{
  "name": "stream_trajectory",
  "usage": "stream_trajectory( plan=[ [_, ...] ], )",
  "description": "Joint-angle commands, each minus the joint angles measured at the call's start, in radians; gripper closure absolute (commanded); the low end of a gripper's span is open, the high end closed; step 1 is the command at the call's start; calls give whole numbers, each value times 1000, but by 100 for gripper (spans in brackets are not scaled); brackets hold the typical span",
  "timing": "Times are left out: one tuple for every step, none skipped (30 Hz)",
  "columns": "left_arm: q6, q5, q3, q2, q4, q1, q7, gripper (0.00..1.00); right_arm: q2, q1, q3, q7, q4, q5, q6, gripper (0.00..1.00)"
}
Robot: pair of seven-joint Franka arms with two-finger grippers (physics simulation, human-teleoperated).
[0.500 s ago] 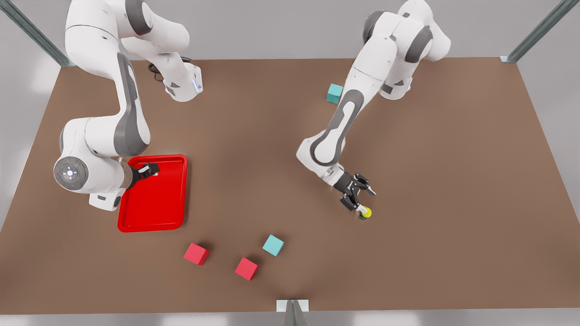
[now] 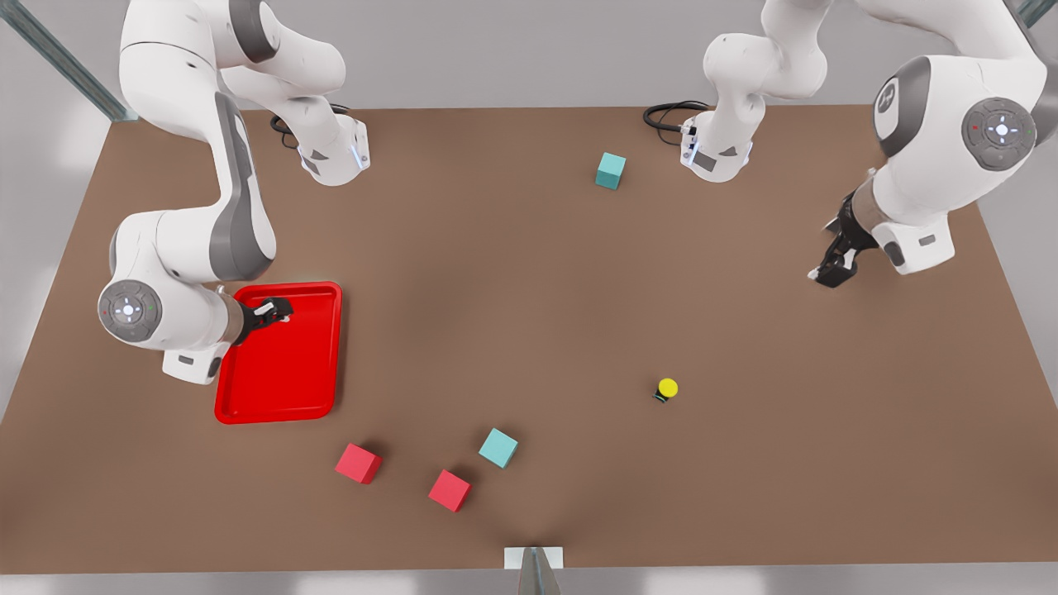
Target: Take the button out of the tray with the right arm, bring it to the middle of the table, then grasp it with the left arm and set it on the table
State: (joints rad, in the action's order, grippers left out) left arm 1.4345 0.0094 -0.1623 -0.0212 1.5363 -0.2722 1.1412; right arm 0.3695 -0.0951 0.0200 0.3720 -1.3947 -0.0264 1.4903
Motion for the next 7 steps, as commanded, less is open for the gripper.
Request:
stream_trajectory(
  plan=[
    [-9,4,4,15,21,-39,-1413,0,-1,0,5,-2,0,-10,4,0],
    [-14,4,3,15,21,-39,-1480,0,-1,-11,5,-2,3,-64,4,0],
    [-16,4,3,15,21,-39,-1480,0,0,-46,3,-2,26,-99,2,0],
    [-22,4,3,18,21,-39,-1480,0,-1,-31,-2,2,32,-90,-1,0],
    [-28,4,3,20,21,-39,-1482,0,-9,-31,1,-1,34,-90,-7,0],
    [-31,4,3,17,21,-39,-1482,0,-18,-31,0,2,65,-87,-10,0],
    [-52,3,3,0,18,-39,-1480,0,-18,-31,0,1,74,-61,-21,0]
  ],
)
